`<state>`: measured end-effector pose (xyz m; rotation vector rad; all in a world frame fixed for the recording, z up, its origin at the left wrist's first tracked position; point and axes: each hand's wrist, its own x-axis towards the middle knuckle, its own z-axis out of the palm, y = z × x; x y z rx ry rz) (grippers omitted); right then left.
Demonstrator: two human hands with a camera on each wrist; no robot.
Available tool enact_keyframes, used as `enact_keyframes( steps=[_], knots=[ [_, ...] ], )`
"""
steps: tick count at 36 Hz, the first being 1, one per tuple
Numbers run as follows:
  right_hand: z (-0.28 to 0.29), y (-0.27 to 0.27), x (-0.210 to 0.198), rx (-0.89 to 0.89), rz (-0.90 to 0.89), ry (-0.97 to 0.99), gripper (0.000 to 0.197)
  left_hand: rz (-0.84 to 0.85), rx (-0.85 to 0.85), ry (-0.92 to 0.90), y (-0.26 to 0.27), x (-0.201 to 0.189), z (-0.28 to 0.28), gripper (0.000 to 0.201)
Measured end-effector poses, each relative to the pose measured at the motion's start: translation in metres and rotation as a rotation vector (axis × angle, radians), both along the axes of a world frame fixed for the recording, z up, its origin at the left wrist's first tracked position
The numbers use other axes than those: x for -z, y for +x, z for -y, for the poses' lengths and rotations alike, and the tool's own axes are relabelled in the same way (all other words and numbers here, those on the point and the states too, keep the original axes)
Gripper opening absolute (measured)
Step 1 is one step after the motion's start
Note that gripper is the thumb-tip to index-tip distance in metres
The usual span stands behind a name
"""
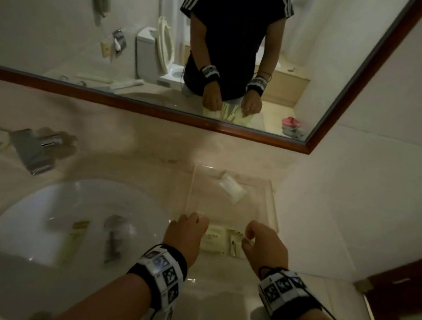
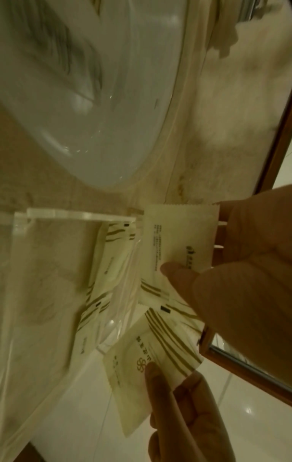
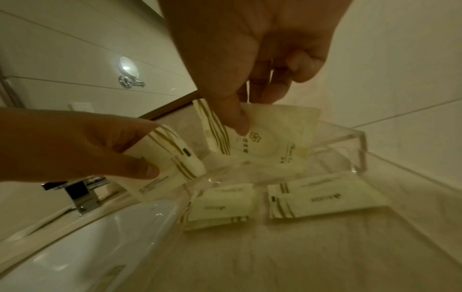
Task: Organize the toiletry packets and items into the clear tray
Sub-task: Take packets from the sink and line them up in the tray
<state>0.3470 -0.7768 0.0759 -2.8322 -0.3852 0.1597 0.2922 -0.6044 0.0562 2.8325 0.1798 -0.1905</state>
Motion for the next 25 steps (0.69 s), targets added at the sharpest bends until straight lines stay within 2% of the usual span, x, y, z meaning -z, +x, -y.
enact_keyframes(
  steps=[10, 12, 21, 25],
  knots=[
    [0.032, 0.013, 0.031, 0.047, -0.036, -0.027, 0.014, -0.009, 0.056, 0.076, 0.028, 0.02, 0.023, 0.043],
    [0.033, 0.016, 0.036, 0.042, -0.03, -0.032, 0.008, -0.011, 0.068, 0.091, 0.032, 0.024, 0.025, 0.043],
    [0.023, 0.03, 0.063, -0.007, 0.007, -0.026, 0.01, -0.073, 0.137, 0.146, 0.043, 0.042, 0.032, 0.044],
    [0.023, 0.028, 0.074, -0.034, -0.032, -0.049, 0.013, -0.113, 0.175, 0.137, 0.04, 0.052, 0.032, 0.037]
  ],
)
